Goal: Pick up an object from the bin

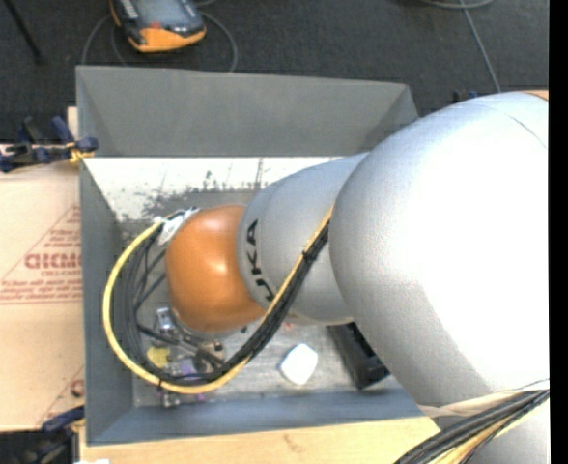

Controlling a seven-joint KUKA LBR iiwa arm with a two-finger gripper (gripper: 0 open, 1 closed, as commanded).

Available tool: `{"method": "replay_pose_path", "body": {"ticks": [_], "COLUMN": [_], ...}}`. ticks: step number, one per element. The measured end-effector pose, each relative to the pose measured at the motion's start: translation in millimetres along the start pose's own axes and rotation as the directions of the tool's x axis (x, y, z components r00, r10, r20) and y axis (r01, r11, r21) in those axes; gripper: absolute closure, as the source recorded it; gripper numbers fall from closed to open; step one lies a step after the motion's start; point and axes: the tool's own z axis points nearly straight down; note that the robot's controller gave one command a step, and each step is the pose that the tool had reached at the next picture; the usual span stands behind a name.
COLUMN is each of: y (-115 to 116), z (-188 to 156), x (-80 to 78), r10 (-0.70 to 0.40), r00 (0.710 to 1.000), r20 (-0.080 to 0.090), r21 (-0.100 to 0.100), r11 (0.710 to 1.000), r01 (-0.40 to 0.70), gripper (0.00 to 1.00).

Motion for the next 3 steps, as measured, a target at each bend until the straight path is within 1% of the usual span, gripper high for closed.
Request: {"method": "replay_pose_path", "body": {"ticks": [1,2,3], "y": [-5,-2,-5], "z": [-50,-78,-110], "x": [-5.2,-4.6,-3.2], "r10": [-0.023,-0.031,-0.021], "r00": [1.0,1.0,1.0], "r20": [-0.01,0.003,-0.012], "r21": [0.005,0.002,0.005], "r11": [1.0,1.0,1.0], "r01": [0.023,0.03,0.021], "gripper": [1.0,1.0,1.0]}}
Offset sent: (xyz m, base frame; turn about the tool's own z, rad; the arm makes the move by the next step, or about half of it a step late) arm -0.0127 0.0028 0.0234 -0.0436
